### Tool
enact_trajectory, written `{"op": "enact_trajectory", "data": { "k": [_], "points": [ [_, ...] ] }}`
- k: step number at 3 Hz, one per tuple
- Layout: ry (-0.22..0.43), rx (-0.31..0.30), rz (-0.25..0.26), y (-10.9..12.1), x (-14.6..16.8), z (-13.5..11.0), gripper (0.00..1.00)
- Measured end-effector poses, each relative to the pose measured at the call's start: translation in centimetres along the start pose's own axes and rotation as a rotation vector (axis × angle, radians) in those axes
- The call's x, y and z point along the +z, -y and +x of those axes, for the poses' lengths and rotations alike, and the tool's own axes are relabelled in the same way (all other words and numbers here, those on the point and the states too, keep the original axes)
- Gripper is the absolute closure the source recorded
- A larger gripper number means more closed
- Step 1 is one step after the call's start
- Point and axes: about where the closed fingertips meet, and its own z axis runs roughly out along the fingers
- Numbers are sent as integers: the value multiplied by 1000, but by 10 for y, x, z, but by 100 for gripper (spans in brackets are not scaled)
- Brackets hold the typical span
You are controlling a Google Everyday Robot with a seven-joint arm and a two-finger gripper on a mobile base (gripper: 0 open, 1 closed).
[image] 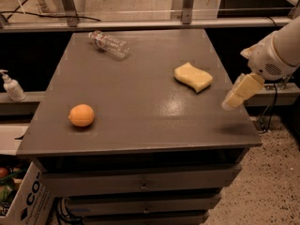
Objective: Pick sponge
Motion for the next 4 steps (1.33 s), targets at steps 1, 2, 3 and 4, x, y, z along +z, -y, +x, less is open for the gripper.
{"op": "enact_trajectory", "data": {
  "k": [1, 2, 3, 4],
  "points": [
    [29, 77, -5, 16, 22, -12, 0],
    [58, 167, -27, 29, 41, -21, 0],
    [94, 244, -76, 27, 61, -29, 0],
    [135, 288, -124, 21, 80, -41, 0]
  ]
}}
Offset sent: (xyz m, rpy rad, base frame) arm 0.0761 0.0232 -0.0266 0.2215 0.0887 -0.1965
